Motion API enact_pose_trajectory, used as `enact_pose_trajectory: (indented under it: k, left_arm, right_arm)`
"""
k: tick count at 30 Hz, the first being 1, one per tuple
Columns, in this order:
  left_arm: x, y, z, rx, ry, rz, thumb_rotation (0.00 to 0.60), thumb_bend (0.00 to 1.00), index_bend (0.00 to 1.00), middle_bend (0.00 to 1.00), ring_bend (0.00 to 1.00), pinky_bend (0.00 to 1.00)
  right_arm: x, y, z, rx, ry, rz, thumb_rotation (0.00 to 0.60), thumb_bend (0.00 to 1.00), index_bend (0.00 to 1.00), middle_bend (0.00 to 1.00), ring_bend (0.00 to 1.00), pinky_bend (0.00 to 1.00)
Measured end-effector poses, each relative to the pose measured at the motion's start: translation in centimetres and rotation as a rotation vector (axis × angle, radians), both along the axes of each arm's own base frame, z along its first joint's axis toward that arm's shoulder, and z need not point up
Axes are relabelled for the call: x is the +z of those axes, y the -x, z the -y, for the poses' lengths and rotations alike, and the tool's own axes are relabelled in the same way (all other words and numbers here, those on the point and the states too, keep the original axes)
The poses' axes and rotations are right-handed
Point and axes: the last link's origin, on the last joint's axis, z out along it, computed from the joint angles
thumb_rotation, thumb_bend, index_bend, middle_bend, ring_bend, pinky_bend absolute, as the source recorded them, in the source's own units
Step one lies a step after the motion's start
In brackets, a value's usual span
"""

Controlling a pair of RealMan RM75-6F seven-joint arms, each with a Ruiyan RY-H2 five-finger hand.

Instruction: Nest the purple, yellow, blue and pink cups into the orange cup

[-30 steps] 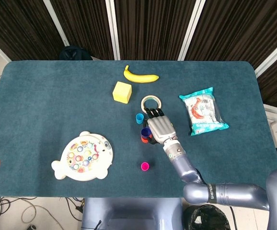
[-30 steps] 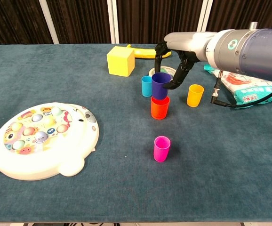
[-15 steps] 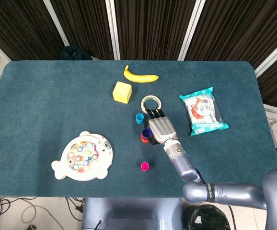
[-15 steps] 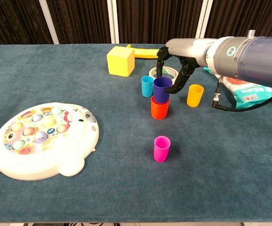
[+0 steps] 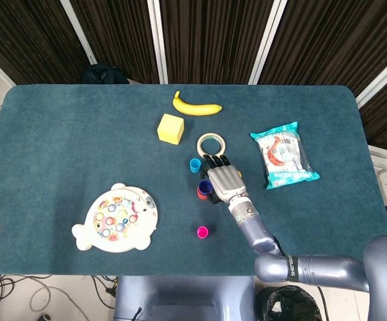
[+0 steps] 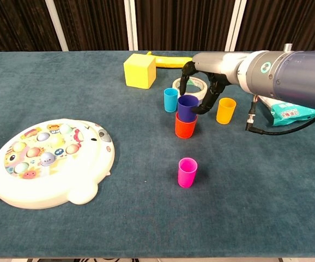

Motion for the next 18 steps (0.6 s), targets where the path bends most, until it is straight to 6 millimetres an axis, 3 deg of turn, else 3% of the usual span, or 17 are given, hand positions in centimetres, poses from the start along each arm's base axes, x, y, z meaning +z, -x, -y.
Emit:
enact_pose_trajectory:
  k: [6,13,18]
  left_arm:
    - [0.0,0.0,0.0,0.0,0.0,0.0,0.6,0.3,0.03,0.05,0.0,0.0]
    - [0.1,0.1,0.0,0.002,-0.004,0.0,0.6,0.3,0.03,0.05,0.0,0.0]
    - [0.1,0.2,0.0,0.005,-0.004,0.001,0.6,0.3,0.03,0.05,0.0,0.0]
  right_arm:
    - [0.0,0.1,-0.1,-0.007,-0.011,-0.002,0.6,0.4,0.14,0.0,0.04,0.06]
    - [0.6,0.0,0.0,-0.008,0.007,0.011,0.6,0.4,0.14,0.0,0.04,0.06]
    - [2.2,0.7,0.2,-0.014,0.052,0.011,0.6,0.4,0.14,0.0,0.04,0.06]
